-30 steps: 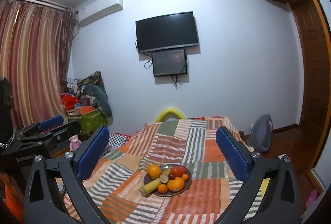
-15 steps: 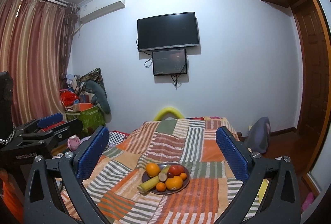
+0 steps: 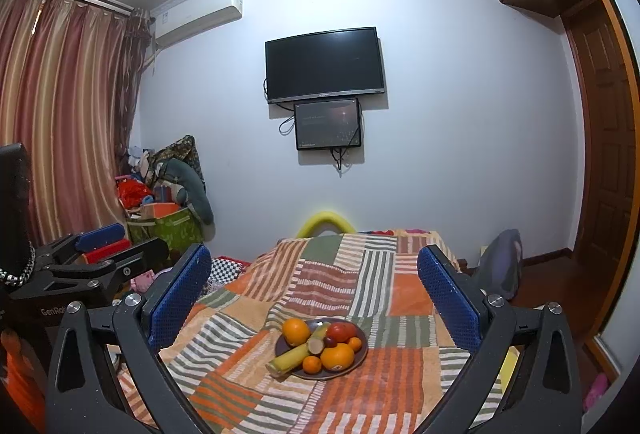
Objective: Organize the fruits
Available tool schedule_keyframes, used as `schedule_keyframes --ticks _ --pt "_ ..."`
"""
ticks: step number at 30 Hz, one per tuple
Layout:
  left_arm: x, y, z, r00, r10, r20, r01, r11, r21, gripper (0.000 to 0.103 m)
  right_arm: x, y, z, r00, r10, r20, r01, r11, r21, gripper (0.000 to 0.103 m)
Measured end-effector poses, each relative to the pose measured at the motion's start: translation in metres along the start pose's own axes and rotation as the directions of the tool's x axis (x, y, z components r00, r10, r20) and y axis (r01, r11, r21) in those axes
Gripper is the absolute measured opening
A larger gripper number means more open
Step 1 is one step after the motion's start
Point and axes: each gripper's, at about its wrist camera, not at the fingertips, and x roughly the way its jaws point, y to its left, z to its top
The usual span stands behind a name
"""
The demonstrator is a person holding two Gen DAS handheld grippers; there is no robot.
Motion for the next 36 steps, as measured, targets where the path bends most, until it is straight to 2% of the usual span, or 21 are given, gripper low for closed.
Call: schedule_keyframes --ticks 36 --pt "0.0041 -0.0025 -0.0019 0.998 -0.046 -0.033 0.046 0.999 -0.003 0.103 0.0015 0.0027 0.0015 1.0 -0.019 0.006 0.019 1.0 0.002 0.103"
